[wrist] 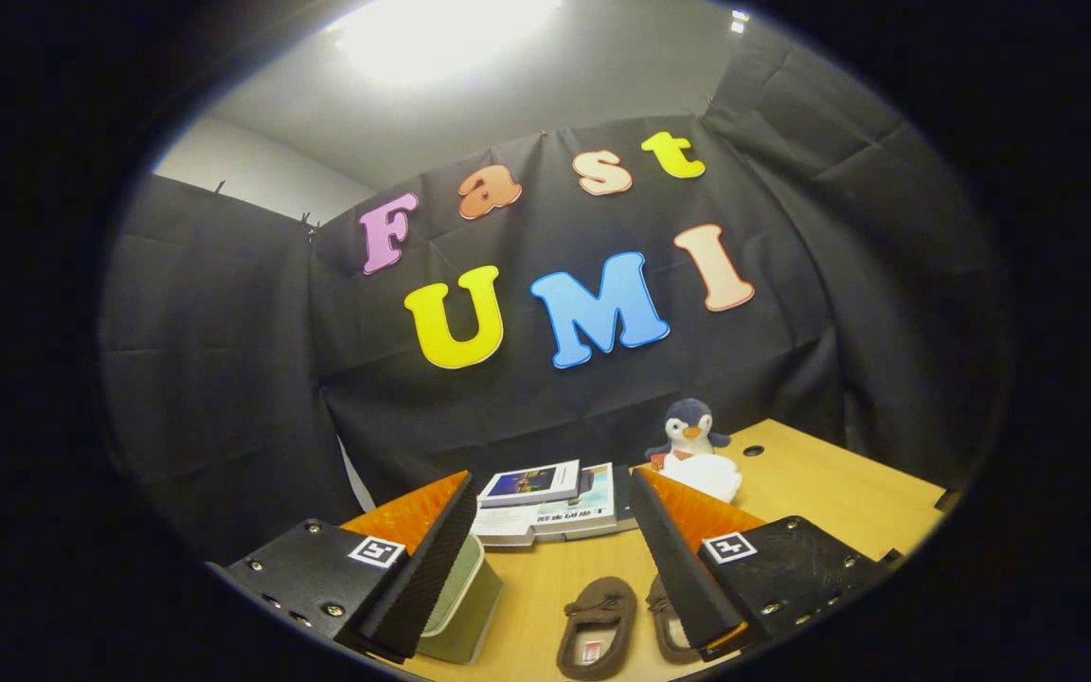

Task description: Open the storage box then place both shoes into the box .Put the left shoe in first, then the right shoe, with the right side of both shoes facing outward in a uniform manner.

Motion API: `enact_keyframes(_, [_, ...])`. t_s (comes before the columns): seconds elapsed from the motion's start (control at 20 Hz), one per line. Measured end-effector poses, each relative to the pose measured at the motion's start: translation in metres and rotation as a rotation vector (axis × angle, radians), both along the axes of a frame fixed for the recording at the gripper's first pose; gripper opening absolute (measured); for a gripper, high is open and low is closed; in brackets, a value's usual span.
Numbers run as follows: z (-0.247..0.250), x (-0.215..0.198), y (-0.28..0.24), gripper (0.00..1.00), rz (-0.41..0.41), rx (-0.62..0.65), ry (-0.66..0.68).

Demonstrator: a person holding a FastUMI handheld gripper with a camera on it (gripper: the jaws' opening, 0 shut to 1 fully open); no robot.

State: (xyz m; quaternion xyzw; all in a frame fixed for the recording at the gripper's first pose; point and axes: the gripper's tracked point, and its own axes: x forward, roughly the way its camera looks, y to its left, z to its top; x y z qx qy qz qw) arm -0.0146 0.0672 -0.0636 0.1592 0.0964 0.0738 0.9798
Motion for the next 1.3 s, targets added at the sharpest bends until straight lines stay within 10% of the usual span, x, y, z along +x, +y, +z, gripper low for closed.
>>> enact_keyframes(1.3, [-0.156,-0.031,0.143,0.97,0.206,0.753,0.562])
